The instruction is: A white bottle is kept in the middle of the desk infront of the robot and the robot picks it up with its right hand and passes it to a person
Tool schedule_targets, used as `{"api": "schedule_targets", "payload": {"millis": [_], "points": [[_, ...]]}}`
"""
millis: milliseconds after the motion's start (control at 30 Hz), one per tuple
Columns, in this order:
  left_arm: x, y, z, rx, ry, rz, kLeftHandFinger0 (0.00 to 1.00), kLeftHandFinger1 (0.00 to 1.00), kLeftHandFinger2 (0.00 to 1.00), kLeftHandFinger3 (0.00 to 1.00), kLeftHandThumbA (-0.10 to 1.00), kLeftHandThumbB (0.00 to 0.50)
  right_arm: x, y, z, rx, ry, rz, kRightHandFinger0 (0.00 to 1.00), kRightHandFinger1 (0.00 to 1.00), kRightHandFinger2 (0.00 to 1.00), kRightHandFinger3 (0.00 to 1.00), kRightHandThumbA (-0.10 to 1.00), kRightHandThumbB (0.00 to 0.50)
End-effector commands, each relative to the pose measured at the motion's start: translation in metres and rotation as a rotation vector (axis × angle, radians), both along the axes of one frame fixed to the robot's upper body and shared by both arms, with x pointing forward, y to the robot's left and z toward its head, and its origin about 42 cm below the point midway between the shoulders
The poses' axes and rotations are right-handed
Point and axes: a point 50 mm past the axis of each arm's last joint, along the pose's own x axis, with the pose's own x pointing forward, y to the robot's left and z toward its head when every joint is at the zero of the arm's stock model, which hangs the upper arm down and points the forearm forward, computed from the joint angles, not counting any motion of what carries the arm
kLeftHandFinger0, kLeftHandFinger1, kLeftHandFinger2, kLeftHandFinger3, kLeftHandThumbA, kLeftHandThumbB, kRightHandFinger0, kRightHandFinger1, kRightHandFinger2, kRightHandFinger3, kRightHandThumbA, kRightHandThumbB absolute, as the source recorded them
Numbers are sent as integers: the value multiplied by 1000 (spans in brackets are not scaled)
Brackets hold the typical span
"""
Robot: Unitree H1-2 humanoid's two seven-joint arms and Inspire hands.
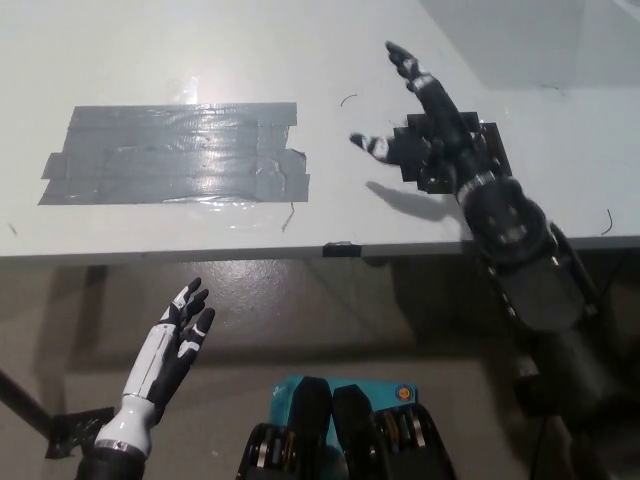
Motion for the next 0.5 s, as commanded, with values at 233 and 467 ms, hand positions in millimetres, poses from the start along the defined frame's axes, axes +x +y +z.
{"api": "schedule_targets", "payload": {"millis": [233, 467], "points": [[9, 3, 17, 6, -87, -4, 903, 1000, 1000, 1000, 902, 48, -150, -47, 46, 178, -330, 120, 1000, 1000, 1000, 1000, 825, 479], [4, 2, 12, 5, -76, -6, 909, 1000, 1000, 1000, 880, 25, -174, -68, -18, 216, -208, 55, 1000, 1000, 1000, 1000, 881, 404]]}}
